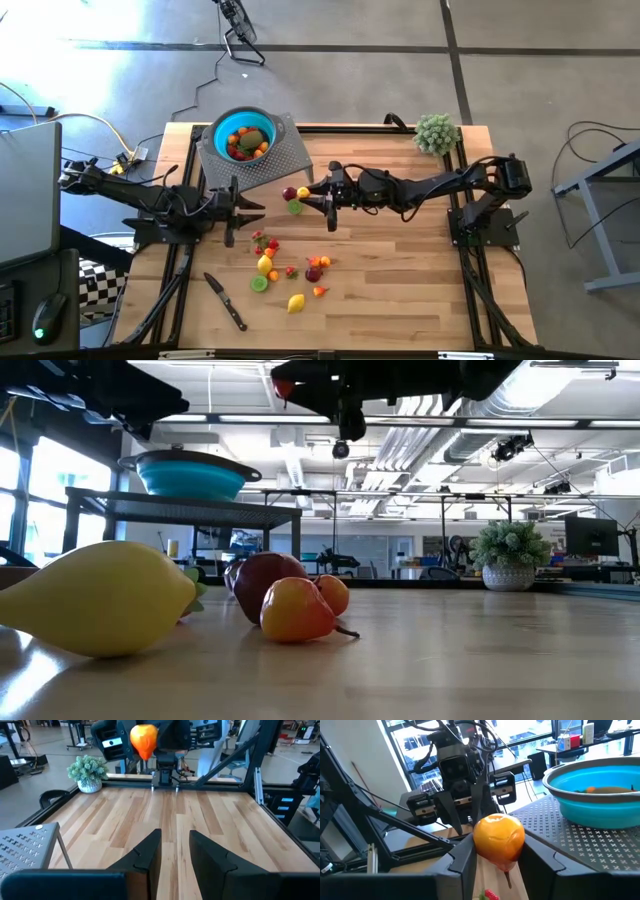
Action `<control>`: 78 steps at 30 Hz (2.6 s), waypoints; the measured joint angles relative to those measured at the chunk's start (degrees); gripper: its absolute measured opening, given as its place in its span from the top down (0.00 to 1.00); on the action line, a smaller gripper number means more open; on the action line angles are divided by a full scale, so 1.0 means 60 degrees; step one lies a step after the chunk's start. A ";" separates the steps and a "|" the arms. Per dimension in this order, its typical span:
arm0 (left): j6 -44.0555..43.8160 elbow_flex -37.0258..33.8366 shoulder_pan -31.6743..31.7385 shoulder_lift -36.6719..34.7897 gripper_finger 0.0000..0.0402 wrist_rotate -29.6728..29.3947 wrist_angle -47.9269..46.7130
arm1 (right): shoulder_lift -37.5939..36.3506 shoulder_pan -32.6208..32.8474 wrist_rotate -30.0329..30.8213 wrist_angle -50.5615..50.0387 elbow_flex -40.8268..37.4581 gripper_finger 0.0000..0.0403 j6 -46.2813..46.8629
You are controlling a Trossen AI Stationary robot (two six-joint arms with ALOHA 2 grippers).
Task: Pick & Place Fruit
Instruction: Put the orange pear into the blue strainer bowl on the shelf
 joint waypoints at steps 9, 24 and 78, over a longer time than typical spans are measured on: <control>0.0007 -0.0004 0.0000 0.0559 0.57 -0.0266 0.0483 | 0.0000 0.0000 0.0001 -0.0078 0.0000 0.69 0.0018; 0.0071 0.0004 0.0509 0.3056 0.53 -0.0401 0.3980 | 0.0003 0.0041 -0.0289 -0.0074 0.0000 0.70 0.0007; -0.0191 0.1920 0.2127 0.7291 0.56 0.2463 0.6577 | 0.0007 0.0106 -0.0454 -0.0074 0.0000 0.71 -0.0251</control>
